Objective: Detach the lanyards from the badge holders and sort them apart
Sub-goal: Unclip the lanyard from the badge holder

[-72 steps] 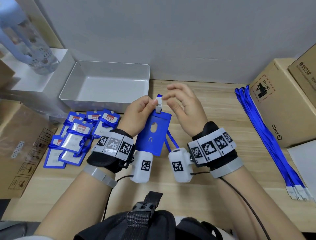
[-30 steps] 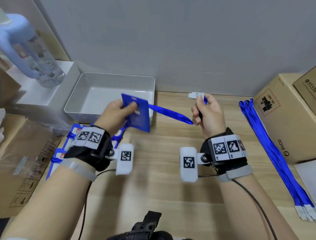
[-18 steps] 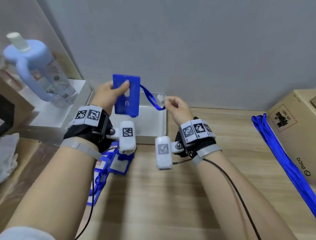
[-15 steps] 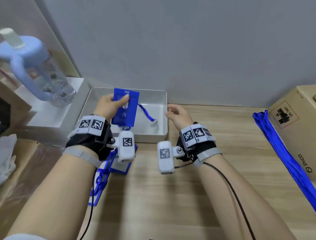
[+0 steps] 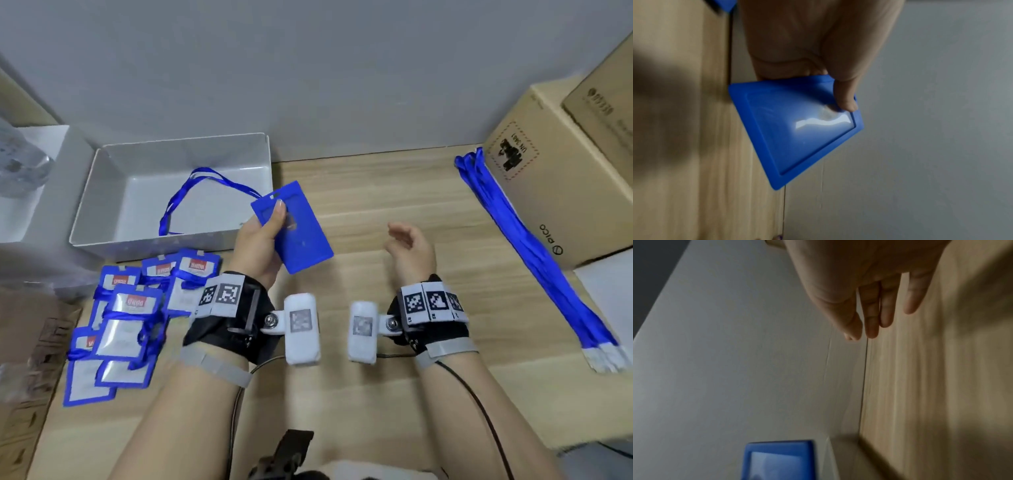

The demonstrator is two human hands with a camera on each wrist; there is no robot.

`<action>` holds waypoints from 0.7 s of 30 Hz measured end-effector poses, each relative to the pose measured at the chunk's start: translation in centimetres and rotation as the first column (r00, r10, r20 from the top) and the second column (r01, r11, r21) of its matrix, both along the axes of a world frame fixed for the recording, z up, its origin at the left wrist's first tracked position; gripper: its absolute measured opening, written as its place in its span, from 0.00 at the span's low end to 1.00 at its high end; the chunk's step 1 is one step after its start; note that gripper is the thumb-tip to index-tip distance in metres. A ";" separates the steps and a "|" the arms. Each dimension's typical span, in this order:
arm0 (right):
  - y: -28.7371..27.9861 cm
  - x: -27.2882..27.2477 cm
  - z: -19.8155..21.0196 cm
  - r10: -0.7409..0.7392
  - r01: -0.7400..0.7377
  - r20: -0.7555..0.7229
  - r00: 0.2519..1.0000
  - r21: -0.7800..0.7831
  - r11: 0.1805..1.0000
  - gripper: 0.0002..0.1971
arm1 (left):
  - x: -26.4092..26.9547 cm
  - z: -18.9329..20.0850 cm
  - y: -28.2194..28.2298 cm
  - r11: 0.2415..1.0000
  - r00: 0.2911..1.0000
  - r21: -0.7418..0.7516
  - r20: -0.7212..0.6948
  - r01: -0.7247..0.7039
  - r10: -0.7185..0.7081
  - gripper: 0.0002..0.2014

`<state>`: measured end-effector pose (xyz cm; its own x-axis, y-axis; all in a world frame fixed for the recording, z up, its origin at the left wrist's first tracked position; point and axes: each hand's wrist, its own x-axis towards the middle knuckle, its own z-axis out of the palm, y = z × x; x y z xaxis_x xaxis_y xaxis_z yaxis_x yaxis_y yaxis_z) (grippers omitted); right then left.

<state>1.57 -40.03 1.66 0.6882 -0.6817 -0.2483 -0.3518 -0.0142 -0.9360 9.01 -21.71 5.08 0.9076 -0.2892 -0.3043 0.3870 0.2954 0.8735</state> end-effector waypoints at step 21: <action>-21.7 -22.6 -6.4 -0.552 0.410 -0.364 0.751 -0.398 0.821 0.21 | -11.3 -4.2 -21.6 0.950 0.943 0.031 -0.131 0.311 -0.305 0.08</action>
<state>-21.08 -61.71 -4.77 0.1083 -0.9761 -0.1884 -0.7549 0.0425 -0.6545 -2.34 -43.30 0.91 0.7312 -0.5303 -0.4292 0.5573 0.1014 0.8241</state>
